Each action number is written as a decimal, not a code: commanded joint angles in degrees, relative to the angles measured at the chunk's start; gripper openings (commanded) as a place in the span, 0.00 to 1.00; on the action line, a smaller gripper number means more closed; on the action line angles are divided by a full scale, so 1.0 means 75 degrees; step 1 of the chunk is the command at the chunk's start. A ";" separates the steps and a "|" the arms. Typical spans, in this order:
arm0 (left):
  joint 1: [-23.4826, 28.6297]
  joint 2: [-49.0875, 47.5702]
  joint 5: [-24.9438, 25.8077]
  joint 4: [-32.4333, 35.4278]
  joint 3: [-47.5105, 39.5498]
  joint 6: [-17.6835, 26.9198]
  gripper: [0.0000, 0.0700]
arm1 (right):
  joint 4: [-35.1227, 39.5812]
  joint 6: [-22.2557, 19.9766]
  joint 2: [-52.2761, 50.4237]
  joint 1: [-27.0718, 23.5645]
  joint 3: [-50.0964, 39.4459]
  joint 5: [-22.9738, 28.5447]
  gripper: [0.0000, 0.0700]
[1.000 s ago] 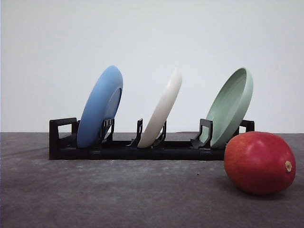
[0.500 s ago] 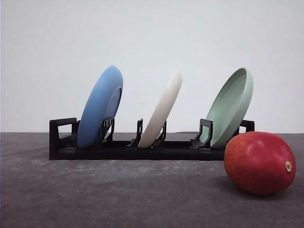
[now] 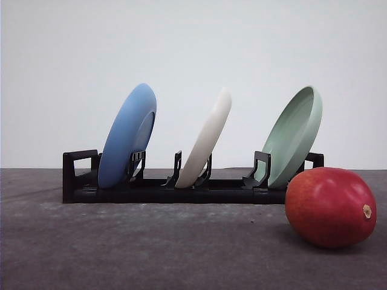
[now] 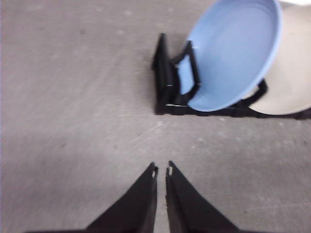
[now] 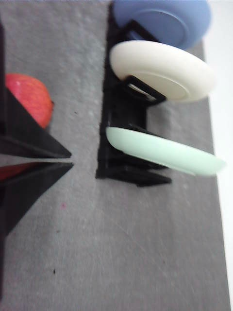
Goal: Place pomegranate in white plate
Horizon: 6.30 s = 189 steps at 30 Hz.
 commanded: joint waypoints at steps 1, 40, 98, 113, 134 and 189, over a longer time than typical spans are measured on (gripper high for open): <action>-0.0329 0.0108 0.0023 0.0277 0.0175 0.0411 0.02 | 0.0122 -0.0353 0.0050 0.0247 0.0119 0.0029 0.01; -0.4202 0.3148 -0.0078 0.4705 0.0190 0.2047 0.55 | 0.0184 -0.1703 0.0035 0.1758 0.0119 0.0119 0.51; -0.5189 0.8038 -0.2381 0.7292 0.2672 0.0146 0.02 | 0.0609 -0.1711 0.0035 0.1758 0.0119 0.0149 0.51; -0.5707 0.5929 -0.2372 0.4662 0.2672 -0.0524 0.02 | 0.0609 -0.1708 0.0035 0.1758 0.0119 0.0146 0.51; -0.7665 0.4690 -0.3490 0.1046 0.1820 0.1774 0.02 | 0.0603 -0.1705 0.0035 0.1758 0.0119 0.0146 0.51; -0.5919 0.4557 -0.0619 0.1745 0.0697 0.0835 0.64 | 0.0571 -0.1705 0.0038 0.1758 0.0119 0.0149 0.51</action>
